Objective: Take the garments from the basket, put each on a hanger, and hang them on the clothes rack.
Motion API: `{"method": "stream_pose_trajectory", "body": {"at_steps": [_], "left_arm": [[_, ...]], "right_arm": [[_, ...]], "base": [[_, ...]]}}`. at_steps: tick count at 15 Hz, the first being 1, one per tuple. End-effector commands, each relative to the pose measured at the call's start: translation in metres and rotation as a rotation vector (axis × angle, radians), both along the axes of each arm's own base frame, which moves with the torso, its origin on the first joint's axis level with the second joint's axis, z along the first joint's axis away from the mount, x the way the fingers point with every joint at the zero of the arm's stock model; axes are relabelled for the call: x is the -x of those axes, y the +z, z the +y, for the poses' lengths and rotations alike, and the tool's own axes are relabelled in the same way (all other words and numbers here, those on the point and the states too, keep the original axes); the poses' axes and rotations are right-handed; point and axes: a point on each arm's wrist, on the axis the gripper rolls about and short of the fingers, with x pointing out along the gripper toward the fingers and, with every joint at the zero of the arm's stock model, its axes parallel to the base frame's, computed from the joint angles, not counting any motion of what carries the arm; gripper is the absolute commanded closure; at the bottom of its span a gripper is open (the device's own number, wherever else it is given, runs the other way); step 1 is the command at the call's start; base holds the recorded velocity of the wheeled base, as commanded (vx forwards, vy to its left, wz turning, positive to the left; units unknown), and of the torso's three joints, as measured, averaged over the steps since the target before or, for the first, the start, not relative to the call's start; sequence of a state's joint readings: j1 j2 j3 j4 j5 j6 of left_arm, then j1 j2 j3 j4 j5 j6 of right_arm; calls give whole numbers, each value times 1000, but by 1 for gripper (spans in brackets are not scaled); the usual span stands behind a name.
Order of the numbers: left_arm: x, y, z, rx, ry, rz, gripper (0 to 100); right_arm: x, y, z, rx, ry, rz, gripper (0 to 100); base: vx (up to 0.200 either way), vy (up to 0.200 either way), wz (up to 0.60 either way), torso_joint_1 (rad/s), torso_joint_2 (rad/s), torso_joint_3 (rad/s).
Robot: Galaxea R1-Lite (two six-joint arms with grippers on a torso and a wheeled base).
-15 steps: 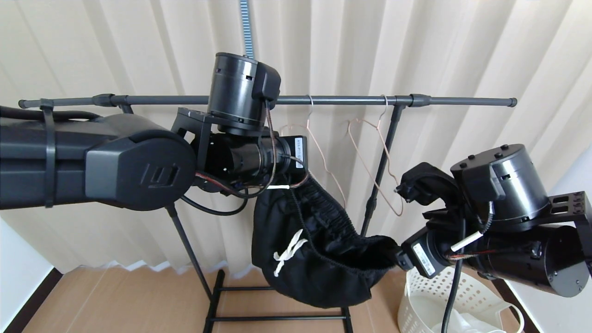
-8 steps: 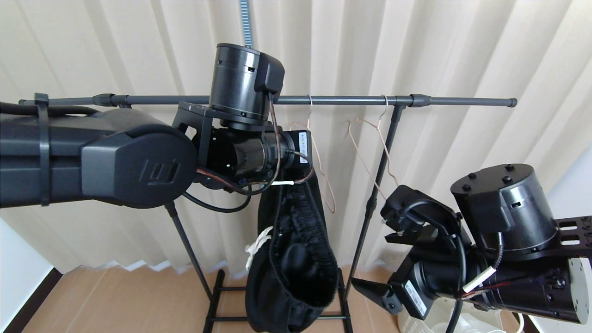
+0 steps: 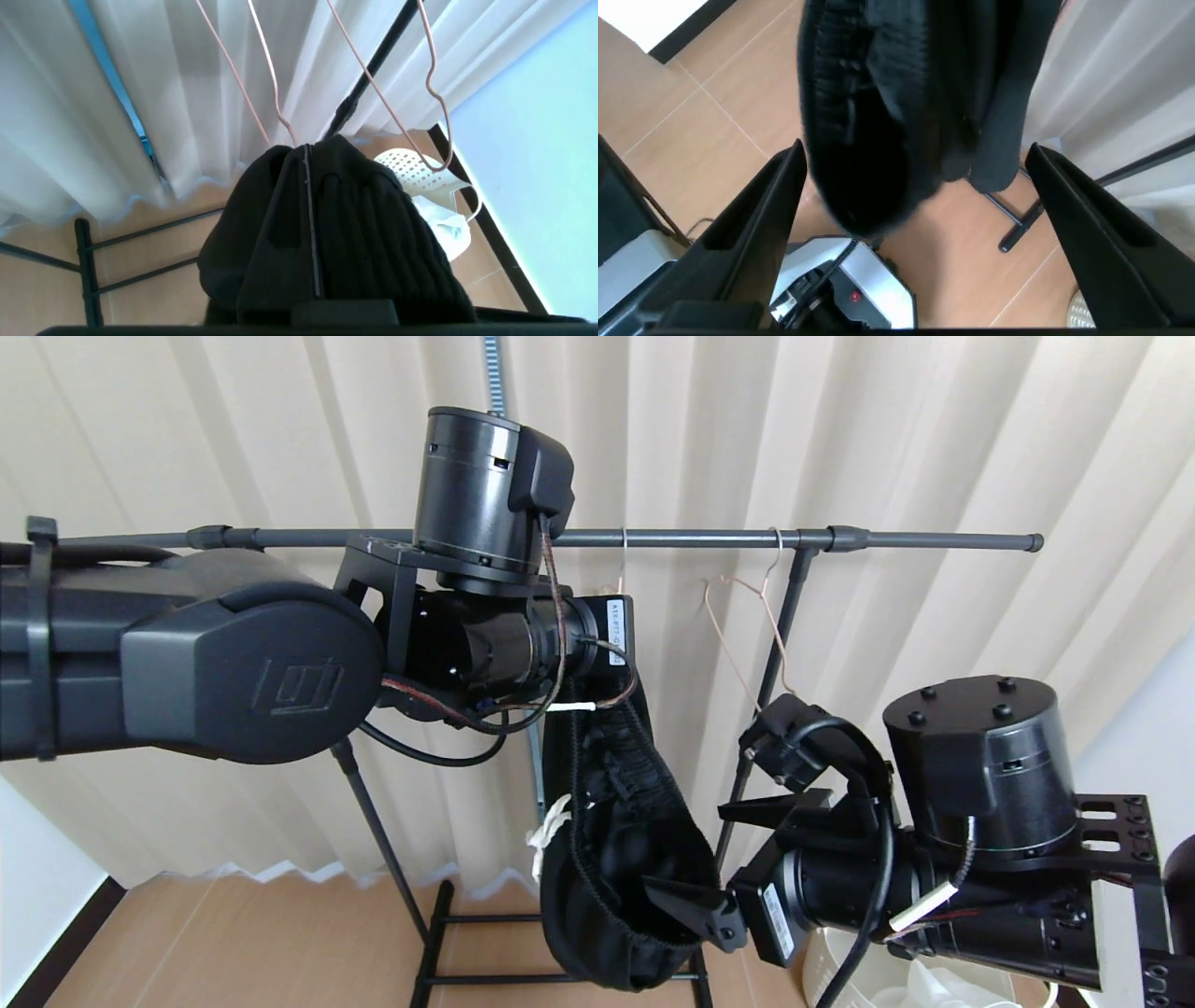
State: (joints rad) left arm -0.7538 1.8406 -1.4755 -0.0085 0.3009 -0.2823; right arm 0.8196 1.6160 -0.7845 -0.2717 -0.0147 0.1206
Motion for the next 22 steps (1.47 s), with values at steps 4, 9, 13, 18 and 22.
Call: {"method": "stream_pose_trajectory", "body": {"at_steps": [4, 9, 13, 18, 22], "left_arm": [[7, 2, -5, -3, -25, -5, 100], [12, 0, -6, -10, -39, 1, 100], [15, 1, -3, -10, -40, 1, 100], [19, -8, 2, -33, -47, 28, 100], [22, -35, 4, -108, -53, 91, 0]], "right_arm": [[-22, -25, 1, 47, -53, 46, 0], [-27, -25, -3, 49, -73, 47, 0], [-31, -29, -1, 42, -77, 42, 100], [-54, -15, -30, 11, -196, -5, 100], [-64, 6, -61, 12, -274, -98, 100]], "base": [[0, 0, 0, 0, 0, 0], [0, 0, 0, 0, 0, 0], [0, 0, 0, 0, 0, 0], [0, 0, 0, 0, 0, 0], [0, 0, 0, 0, 0, 0]]}}
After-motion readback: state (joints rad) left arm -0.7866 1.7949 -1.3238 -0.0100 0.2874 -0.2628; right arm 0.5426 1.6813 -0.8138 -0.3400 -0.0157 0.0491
